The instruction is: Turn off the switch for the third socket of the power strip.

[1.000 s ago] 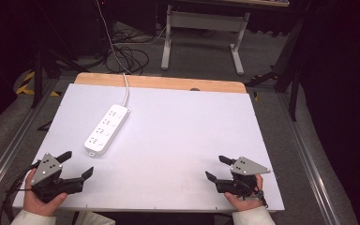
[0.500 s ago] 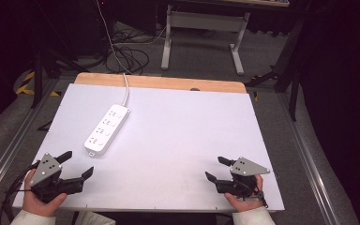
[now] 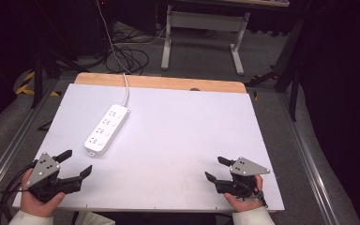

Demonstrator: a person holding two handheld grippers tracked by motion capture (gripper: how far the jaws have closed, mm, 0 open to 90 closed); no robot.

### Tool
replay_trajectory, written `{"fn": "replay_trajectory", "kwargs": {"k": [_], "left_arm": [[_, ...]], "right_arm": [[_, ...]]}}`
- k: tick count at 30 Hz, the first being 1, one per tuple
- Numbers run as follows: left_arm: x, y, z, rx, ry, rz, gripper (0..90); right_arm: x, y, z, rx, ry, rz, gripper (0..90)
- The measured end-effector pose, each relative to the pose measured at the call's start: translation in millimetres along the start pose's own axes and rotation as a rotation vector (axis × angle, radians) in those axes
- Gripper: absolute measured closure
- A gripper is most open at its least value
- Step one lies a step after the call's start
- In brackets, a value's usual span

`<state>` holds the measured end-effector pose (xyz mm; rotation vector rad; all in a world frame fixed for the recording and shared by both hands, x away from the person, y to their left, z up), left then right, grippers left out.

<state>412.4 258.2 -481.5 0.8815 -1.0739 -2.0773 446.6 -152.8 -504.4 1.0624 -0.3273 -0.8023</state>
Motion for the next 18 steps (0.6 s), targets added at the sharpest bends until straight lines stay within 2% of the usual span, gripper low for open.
{"fn": "replay_trajectory", "kwargs": {"k": [5,10,18], "left_arm": [[-3.5,5.4,-2.4,-0.024,0.018,-0.018,19.5],[-9.6,11.1,-5.6,-0.038,0.010,0.032,17.3],[-13.1,26.2,-12.4,-0.033,-0.001,0.012,17.1]], "right_arm": [[0.5,-0.6,-0.8,-0.005,-0.001,-0.004,29.8],[0.9,-1.4,-1.7,-0.012,-0.001,-0.012,29.8],[1.2,-1.8,-2.1,-0.014,0.001,-0.014,29.8]]}}
Point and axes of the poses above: each handheld gripper's, and its own axes: z roughly backward along the jaws, y roughly out of its top, x roughly to its right, the point moved 10 cm from there along -z, roughly forward along the jaws, and after that the axes turned 13 degrees about -z, right-handed, at the moved point
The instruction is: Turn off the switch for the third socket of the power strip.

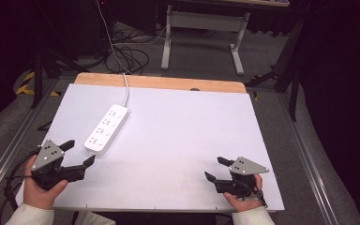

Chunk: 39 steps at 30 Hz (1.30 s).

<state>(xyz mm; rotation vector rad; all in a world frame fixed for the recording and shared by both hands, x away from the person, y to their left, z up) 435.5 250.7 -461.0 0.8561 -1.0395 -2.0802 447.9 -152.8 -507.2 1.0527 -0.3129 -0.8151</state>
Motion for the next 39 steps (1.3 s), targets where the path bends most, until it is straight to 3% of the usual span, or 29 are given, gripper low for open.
{"fn": "replay_trajectory", "kwargs": {"k": [15,24,39], "left_arm": [[-2.5,23.6,-21.1,-0.009,-0.019,0.005,15.1],[-1.9,28.6,-34.6,-0.032,-0.033,0.009,13.7],[-10.9,34.3,-60.2,-0.035,0.017,0.019,16.6]], "right_arm": [[0.5,-2.1,-1.8,-0.017,-0.001,-0.001,30.0],[0.1,-3.5,-3.1,-0.028,0.006,-0.001,30.4],[-1.4,-4.5,-3.8,-0.036,0.024,0.002,32.9]]}}
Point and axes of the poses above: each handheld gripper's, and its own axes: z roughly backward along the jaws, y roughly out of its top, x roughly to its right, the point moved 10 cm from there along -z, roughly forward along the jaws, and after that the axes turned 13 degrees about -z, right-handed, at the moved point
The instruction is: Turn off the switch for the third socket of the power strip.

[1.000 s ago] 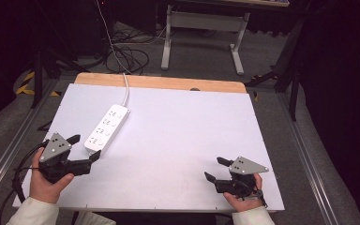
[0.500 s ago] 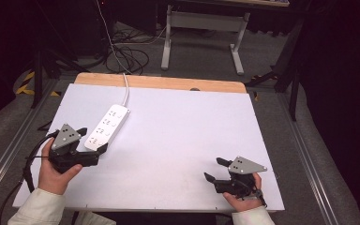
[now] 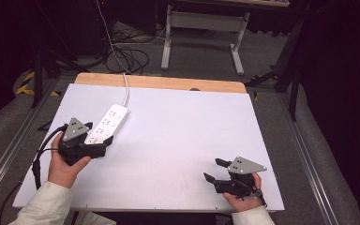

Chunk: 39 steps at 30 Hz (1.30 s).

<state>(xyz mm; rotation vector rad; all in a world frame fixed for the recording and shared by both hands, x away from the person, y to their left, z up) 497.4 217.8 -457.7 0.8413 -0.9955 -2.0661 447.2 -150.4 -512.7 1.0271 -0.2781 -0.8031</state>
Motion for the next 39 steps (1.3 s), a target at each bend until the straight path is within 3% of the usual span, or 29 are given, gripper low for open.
{"fn": "replay_trajectory", "kwargs": {"k": [8,12,14,17,22,23,24,26,27,28,30,35,39], "left_arm": [[0.8,2.7,-11.1,0.010,-0.022,-0.016,21.2],[0.9,1.6,-16.4,-0.001,-0.038,0.004,23.6],[-0.5,0.1,-17.6,-0.014,-0.029,-0.008,24.9],[-3.8,-2.9,-18.1,-0.027,-0.001,-0.033,33.2],[-7.8,-2.8,-17.7,-0.011,0.003,-0.025,50.4],[-9.1,-2.5,-17.8,-0.006,0.002,-0.020,62.5],[-9.2,-2.8,-17.7,-0.005,-0.019,-0.005,62.5],[-9.5,-4.3,-18.4,-0.015,-0.063,0.035,77.1],[-10.0,-5.8,-19.0,-0.027,-0.071,0.044,77.1],[-10.4,-6.9,-19.7,-0.036,-0.072,0.053,85.1],[-11.7,-8.7,-20.5,-0.046,-0.072,0.066,89.4],[-12.7,-11.6,-24.7,-0.069,-0.082,0.075,89.8],[-16.0,-16.0,-29.5,-0.095,-0.059,0.071,89.7]], "right_arm": [[0.3,-0.3,-0.1,-0.002,-0.001,-0.002,32.9],[0.4,-0.3,0.0,-0.001,-0.003,0.000,32.8],[0.3,-0.4,-0.2,-0.001,0.000,-0.002,32.9],[0.2,-0.2,-0.3,0.001,0.002,0.000,32.9],[0.4,-0.4,-0.3,0.000,0.003,-0.002,32.9],[0.3,-0.3,-0.2,0.000,0.004,-0.002,32.9],[0.3,-0.3,-0.2,0.000,0.004,-0.002,32.9],[0.3,-0.3,-0.2,0.001,0.005,-0.002,32.9],[0.3,-0.3,-0.2,0.001,0.005,-0.002,32.9],[0.4,-0.5,-0.2,0.000,0.005,-0.003,32.9],[0.5,-0.5,-0.2,0.000,0.005,-0.003,32.9],[0.5,-0.3,-0.2,0.002,0.006,-0.002,32.8],[0.7,-0.5,-0.2,0.001,0.006,-0.002,32.8]]}}
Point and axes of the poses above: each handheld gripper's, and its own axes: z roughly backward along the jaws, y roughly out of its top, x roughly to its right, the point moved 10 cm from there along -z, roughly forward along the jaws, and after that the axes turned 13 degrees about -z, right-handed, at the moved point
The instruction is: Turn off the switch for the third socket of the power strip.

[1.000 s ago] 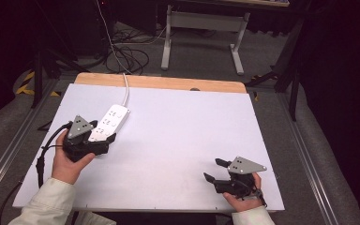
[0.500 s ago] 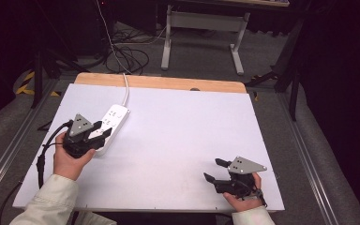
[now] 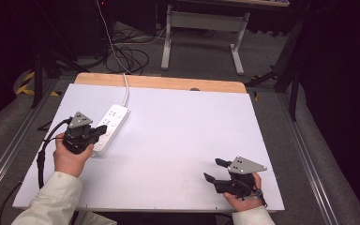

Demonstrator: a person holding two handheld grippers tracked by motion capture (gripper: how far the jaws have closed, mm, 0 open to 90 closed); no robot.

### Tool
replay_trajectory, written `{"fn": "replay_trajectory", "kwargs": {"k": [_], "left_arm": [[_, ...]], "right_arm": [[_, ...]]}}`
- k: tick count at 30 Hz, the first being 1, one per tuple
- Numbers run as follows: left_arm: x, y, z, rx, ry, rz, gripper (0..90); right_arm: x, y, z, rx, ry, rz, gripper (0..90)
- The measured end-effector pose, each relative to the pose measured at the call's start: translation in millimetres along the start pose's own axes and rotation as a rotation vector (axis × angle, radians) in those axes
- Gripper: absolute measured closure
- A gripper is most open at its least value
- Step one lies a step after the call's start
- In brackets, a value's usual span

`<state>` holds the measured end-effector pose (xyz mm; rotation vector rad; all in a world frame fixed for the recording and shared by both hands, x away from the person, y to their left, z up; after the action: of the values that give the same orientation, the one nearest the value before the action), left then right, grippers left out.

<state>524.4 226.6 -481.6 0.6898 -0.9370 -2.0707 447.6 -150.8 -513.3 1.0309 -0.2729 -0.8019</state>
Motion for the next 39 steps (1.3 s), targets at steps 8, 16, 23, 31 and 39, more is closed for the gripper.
{"fn": "replay_trajectory", "kwargs": {"k": [8,16,23,31,39], "left_arm": [[-8.2,-4.7,-11.6,0.011,0.011,0.018,89.7],[-11.9,-11.9,-23.3,0.006,-0.004,0.036,89.7],[-13.8,-16.1,-31.0,0.000,0.002,0.040,89.7],[-14.8,-22.7,-42.9,-0.017,0.013,0.047,89.7],[-16.2,-28.1,-47.2,-0.035,0.030,0.046,89.6]], "right_arm": [[-0.2,0.1,0.1,0.002,0.001,0.003,32.8],[-0.4,0.2,0.3,0.002,0.003,0.005,32.8],[-0.5,0.1,0.4,0.002,0.004,0.006,32.8],[-0.5,0.3,0.6,0.003,0.005,0.006,32.8],[-0.5,0.1,0.8,0.003,0.007,0.007,32.8]]}}
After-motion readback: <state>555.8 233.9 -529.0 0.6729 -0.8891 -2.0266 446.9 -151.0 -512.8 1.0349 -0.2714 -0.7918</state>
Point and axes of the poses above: each handheld gripper's, and its own axes: z roughly backward along the jaws, y roughly out of its top, x roughly to its right, the point moved 10 cm from there along -z, roughly forward along the jaws, and after that the axes turned 13 degrees about -z, right-handed, at the moved point
